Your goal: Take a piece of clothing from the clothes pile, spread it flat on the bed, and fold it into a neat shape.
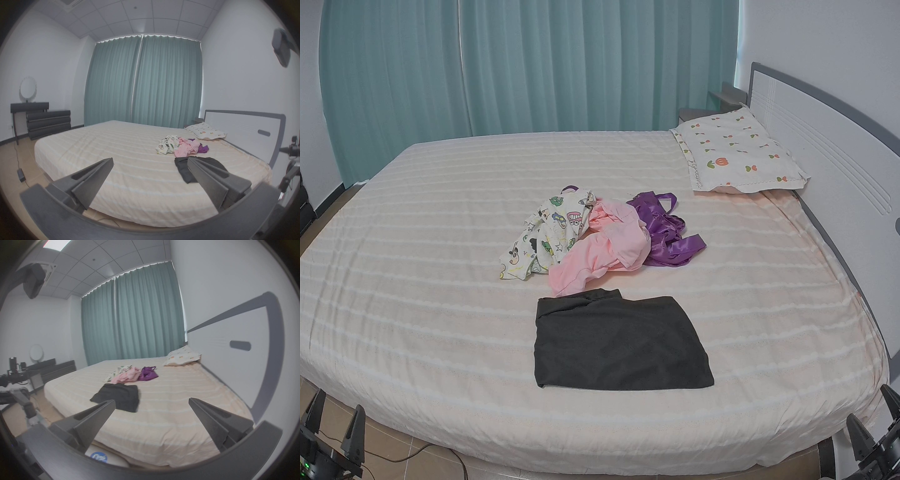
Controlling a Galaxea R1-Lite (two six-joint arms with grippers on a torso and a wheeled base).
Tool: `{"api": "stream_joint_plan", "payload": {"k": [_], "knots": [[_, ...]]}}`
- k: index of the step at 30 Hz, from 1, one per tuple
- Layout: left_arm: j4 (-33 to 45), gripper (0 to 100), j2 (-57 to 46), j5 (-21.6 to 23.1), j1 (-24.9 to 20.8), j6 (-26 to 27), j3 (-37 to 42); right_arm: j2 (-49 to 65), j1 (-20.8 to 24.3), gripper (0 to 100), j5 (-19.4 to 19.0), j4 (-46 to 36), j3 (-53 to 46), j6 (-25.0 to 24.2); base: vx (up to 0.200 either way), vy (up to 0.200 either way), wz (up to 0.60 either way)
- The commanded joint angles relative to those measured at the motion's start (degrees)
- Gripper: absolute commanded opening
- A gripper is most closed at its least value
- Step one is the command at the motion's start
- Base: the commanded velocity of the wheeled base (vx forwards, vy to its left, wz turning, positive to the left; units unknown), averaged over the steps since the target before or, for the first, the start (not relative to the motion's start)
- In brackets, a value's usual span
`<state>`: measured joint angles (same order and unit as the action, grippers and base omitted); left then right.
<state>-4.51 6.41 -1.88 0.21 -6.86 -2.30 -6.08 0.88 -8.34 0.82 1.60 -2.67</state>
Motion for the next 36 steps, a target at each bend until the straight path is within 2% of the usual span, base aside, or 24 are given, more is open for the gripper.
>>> {"api": "stream_joint_plan", "payload": {"k": [1, 3, 6, 9, 12, 17, 20, 23, 25, 26, 29, 33, 36], "knots": [[0.64, 100, -5.53, -1.02, -0.03, 2.91, 2.3, 6.08, -1.05, 100, 4.3, -1.34, 0.07, 1.0, 0.0, 0.0, 0.0], [0.64, 100, -5.53, -1.02, -0.03, 5.28, 2.3, 6.08, -1.05, 100, 8.07, -1.61, 0.16, 1.09, 0.0, 0.0, 0.0], [0.82, 100, -5.45, -0.14, -0.03, 7.21, 2.3, 6.08, -1.05, 100, 10.62, -1.52, 0.16, 1.0, 0.0, 0.0, 0.0], [0.91, 100, -5.36, 3.11, -0.03, 6.69, 2.3, 6.08, -1.05, 100, 10.62, -1.52, 0.16, 1.18, 0.0, 0.0, 0.0], [0.91, 100, -5.45, 3.11, -0.12, 5.46, 2.3, 6.08, -1.05, 100, 10.71, -1.43, 0.16, 1.53, 0.0, 0.0, 0.0], [0.82, 100, -5.45, -0.14, -0.12, 9.59, 2.3, 6.08, -1.05, 100, 10.89, -0.99, 0.07, 6.01, 0.0, 0.0, 0.0], [0.64, 100, -5.45, -1.02, -0.03, 10.82, 2.3, 6.08, -1.05, 100, 10.36, -0.99, -0.01, 6.62, 0.0, 0.0, 0.0], [0.64, 100, -5.45, -1.73, -0.03, 9.68, 2.3, 6.08, -1.05, 100, 10.18, -1.08, -0.01, 6.71, 0.0, 0.0, 0.0], [0.99, 100, -5.45, -6.74, -0.03, 6.95, 2.3, 6.08, -1.05, 100, 9.22, -1.08, -0.01, 6.71, 0.0, 0.0, 0.0], [1.26, 100, -5.53, -7.88, -0.12, 6.78, 2.3, 6.08, -1.05, 100, 7.9, -1.43, 0.16, 6.1, 0.0, 0.0, 0.0], [1.35, 100, -5.45, -7.53, -0.03, 5.37, 2.3, 6.08, -1.05, 100, 5.97, -1.78, 0.25, 3.99, 0.0, 0.0, 0.0], [1.35, 100, -5.45, -7.44, -0.03, 4.67, 2.3, 6.08, -1.05, 100, 7.28, -1.78, 0.25, 3.55, 0.0, 0.0, 0.0], [1.43, 100, -5.45, -7.44, -0.03, 4.67, 2.3, 6.08, -1.05, 100, 10.45, -1.7, 0.25, 3.99, 0.0, 0.0, 0.0]]}}
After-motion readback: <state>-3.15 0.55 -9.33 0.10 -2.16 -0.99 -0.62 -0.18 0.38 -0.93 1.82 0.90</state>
